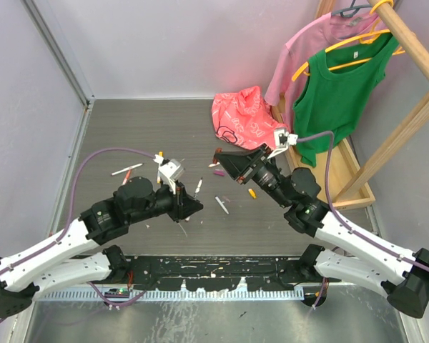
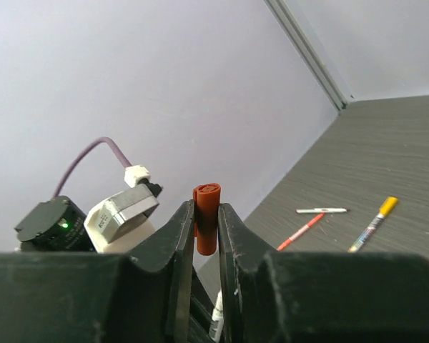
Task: Insert the pens into the pen caps
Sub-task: Insert the pen cap onto the pen.
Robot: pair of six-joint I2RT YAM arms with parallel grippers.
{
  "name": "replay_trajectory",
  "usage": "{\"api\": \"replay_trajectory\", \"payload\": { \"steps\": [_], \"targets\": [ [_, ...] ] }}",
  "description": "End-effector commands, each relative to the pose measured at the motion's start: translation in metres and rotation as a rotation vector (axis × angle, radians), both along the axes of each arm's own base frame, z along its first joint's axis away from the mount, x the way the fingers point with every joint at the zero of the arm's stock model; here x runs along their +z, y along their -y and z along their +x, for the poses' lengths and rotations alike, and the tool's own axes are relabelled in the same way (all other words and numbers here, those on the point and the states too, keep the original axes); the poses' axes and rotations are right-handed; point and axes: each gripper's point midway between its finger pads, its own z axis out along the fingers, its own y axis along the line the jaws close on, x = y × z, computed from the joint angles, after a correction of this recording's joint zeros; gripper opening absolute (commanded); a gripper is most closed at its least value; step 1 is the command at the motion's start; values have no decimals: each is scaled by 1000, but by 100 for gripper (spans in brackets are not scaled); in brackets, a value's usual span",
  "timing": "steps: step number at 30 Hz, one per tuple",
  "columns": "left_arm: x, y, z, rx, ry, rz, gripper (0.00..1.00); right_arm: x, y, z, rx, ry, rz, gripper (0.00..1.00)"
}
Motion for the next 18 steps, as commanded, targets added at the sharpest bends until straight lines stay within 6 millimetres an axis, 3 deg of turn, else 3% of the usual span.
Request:
{"api": "replay_trajectory", "payload": {
  "steps": [1,18],
  "targets": [
    [54,15,-4,-66,88,-153,0,37,4,-11,49,70,144,0],
    [62,15,-5,-75,96,-173,0,23,-17,-15,148,25,141,0]
  ]
}}
